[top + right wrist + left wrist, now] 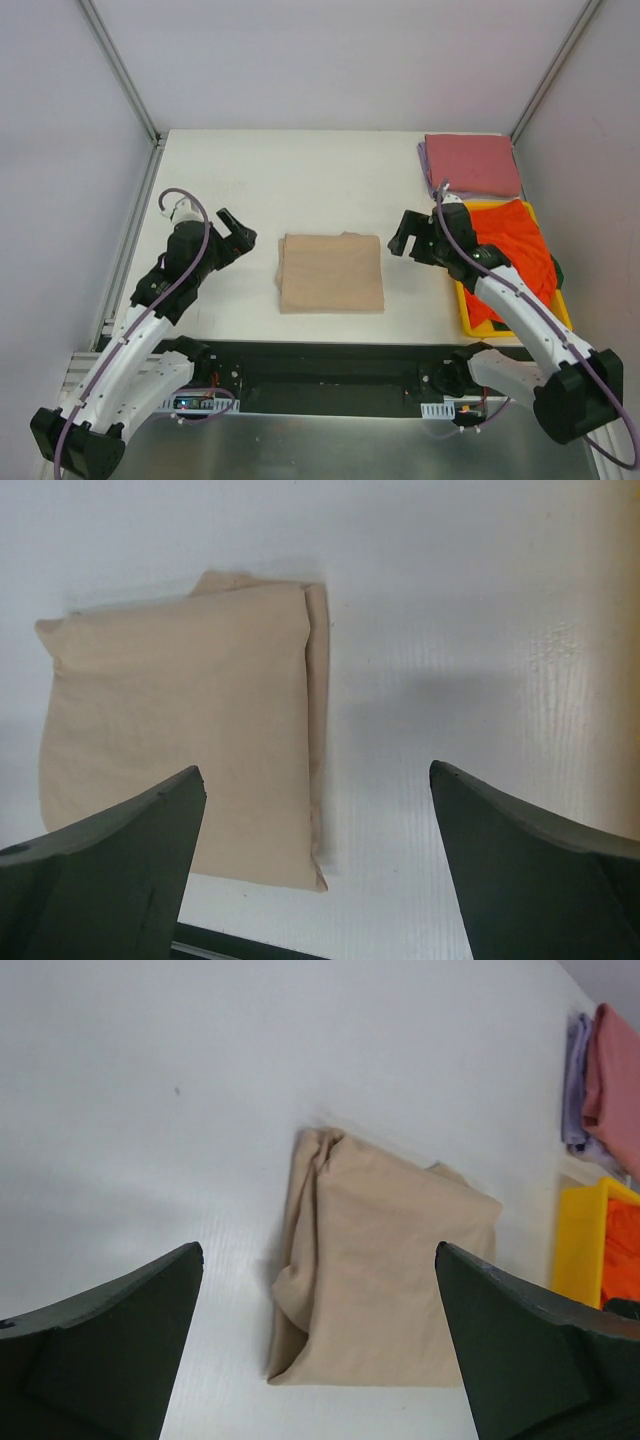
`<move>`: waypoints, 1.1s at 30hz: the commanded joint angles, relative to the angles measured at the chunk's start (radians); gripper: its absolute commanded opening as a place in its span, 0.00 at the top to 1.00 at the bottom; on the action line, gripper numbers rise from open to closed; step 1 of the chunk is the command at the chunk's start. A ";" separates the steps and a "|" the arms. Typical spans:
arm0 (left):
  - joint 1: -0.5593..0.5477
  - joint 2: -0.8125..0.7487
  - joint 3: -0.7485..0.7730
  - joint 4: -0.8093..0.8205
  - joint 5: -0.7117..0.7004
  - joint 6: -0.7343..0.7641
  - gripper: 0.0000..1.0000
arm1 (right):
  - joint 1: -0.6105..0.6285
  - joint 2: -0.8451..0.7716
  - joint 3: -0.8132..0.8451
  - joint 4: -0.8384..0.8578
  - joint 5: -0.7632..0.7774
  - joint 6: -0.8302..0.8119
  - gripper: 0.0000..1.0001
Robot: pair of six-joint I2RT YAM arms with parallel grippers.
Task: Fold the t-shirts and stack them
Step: Put the neatly folded tshirt into the corner of the board with the right arm
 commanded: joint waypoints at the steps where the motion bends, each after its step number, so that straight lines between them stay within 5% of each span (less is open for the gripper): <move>1: -0.006 -0.054 -0.092 -0.067 -0.081 -0.054 0.01 | 0.025 0.142 0.064 -0.004 -0.093 0.046 0.04; 13: -0.006 0.100 -0.069 -0.097 0.022 -0.038 0.01 | 0.145 0.631 0.295 -0.060 -0.054 0.083 0.01; 26: -0.004 0.146 -0.065 -0.102 0.020 -0.028 0.01 | 0.270 0.786 0.341 -0.150 0.120 0.132 0.18; 30: -0.004 0.153 -0.060 -0.105 0.014 -0.021 0.01 | 0.303 0.851 0.367 -0.173 0.151 0.152 0.28; 33: -0.004 0.159 -0.057 -0.107 0.008 -0.018 0.01 | 0.312 0.889 0.390 -0.172 0.162 0.149 0.44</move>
